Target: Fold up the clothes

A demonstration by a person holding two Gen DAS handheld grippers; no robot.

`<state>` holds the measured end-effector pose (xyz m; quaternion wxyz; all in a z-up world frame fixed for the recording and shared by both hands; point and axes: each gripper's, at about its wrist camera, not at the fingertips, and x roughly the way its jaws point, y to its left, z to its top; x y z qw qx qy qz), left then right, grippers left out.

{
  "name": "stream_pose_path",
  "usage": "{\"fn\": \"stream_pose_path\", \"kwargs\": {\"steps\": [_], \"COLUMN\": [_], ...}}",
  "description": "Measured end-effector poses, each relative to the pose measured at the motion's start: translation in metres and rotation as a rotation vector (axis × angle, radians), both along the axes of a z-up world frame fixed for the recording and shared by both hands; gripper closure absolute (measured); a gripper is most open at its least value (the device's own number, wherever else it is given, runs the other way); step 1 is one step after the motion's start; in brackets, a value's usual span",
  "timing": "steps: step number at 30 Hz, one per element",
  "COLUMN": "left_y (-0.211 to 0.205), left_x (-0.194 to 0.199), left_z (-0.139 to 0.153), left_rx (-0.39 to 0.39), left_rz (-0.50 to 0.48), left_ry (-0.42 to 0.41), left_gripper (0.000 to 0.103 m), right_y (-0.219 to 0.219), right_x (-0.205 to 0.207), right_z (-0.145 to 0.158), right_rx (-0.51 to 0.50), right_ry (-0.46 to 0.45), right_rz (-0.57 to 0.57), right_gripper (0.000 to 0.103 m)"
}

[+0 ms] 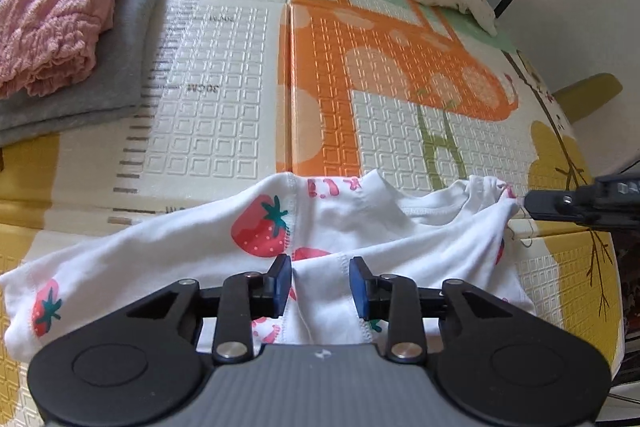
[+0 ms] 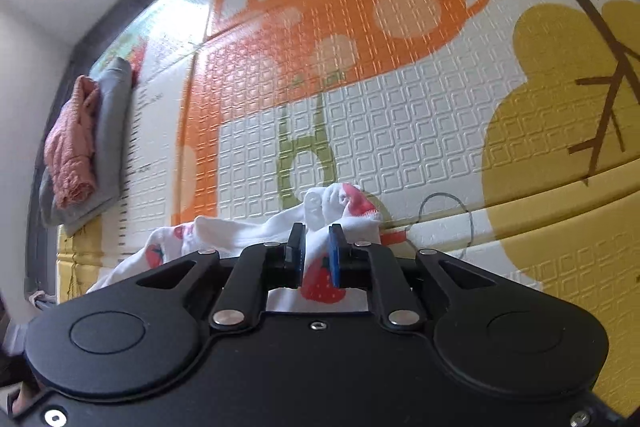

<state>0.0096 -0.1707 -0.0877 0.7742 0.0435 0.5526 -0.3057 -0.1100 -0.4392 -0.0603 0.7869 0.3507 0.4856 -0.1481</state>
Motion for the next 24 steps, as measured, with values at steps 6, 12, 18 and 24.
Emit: {"fn": "stream_pose_path", "kwargs": {"steps": [6,12,18,24], "left_y": [-0.004,-0.005,-0.004,-0.003], "left_x": [-0.003,-0.003,0.002,0.002], "left_z": [-0.007,-0.011,-0.014,-0.011], "left_rx": [0.025,0.032,0.055,0.059], "left_rz": [-0.051,-0.070,-0.056,-0.042], "left_ry": [-0.002,0.006,0.014,0.006], "left_gripper": [0.068,0.070,0.087,0.098], "right_y": [0.017,0.029,0.028,0.027], "right_x": [-0.020,-0.040,-0.043,-0.038], "right_z": [-0.001,-0.021,-0.035,-0.037], "right_rx": [0.048,0.132,0.158,0.150], "right_ry": [0.022,0.061,0.071,0.083], "right_rz": [0.055,0.047,0.016,0.008], "right_gripper": [0.095,0.095,0.095,0.095]}}
